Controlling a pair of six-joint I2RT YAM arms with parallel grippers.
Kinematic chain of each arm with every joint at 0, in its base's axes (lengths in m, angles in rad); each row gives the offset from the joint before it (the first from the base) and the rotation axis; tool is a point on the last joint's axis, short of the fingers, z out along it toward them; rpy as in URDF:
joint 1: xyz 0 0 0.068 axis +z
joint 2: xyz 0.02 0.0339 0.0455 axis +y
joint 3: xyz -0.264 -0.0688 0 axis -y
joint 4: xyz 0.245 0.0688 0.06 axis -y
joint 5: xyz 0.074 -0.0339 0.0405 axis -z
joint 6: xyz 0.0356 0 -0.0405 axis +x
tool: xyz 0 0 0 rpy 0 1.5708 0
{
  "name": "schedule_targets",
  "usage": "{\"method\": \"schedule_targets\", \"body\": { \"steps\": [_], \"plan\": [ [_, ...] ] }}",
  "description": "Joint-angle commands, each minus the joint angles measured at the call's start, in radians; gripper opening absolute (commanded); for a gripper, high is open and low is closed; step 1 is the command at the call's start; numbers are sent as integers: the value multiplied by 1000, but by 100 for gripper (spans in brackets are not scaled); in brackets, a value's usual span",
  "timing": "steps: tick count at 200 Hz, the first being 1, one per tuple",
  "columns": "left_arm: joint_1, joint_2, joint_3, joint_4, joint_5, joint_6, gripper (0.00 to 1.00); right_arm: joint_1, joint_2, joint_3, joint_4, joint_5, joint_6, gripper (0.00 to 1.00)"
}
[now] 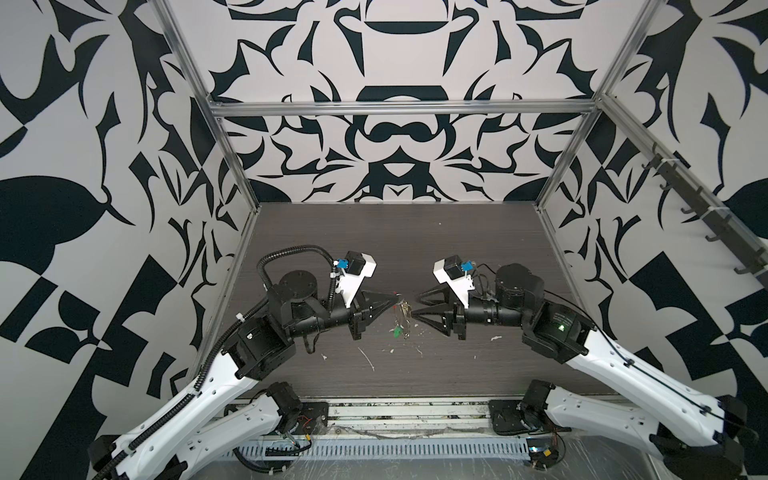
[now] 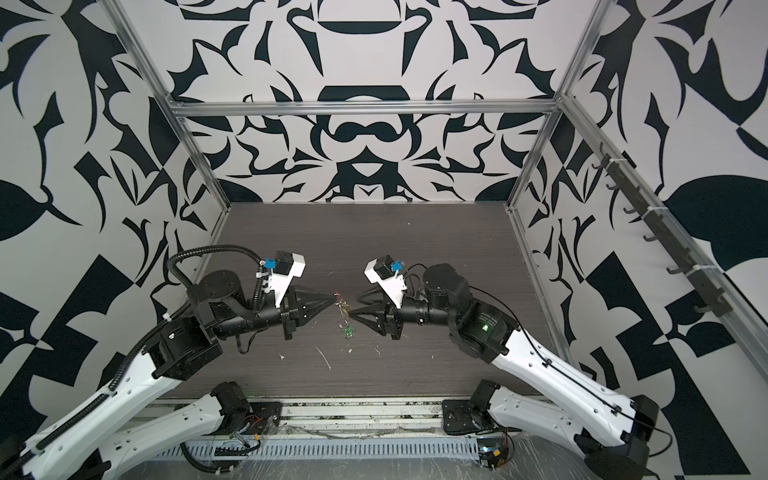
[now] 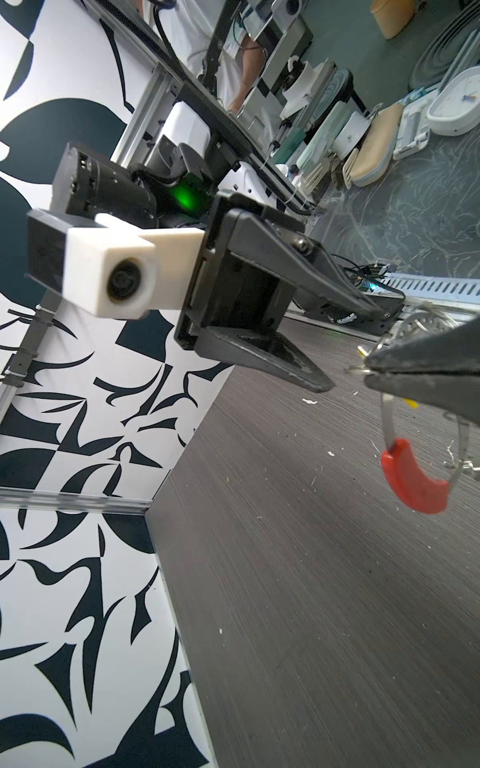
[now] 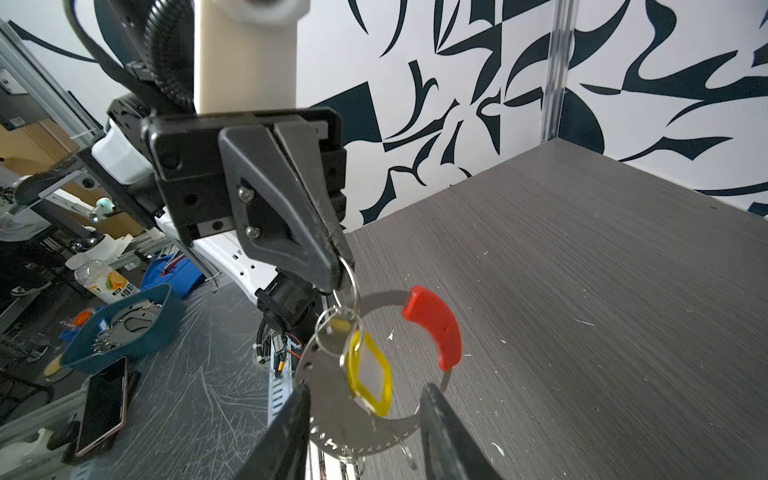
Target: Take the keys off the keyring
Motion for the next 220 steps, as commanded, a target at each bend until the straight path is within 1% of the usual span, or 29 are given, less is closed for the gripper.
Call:
{"method": "schedule_targets", "body": {
  "steps": [1,42,90,165,204,220],
  "plan": [
    [0,-18,-16,58,0,-17,0,20,-1,8,81,41,-22,46],
    [0,-18,-17,58,7,-22,0,43,19,22,77,74,-41,44],
    [-1,-15,-19,57,11,-24,0,49,42,45,77,88,-49,37],
    [0,-13,-26,57,7,-24,0,52,37,61,77,96,-52,36],
    [-1,-16,-29,67,-5,-28,0,59,46,64,75,86,-52,27],
    [-1,-16,-32,74,-13,-32,0,63,45,61,75,91,-52,21]
  ]
}}
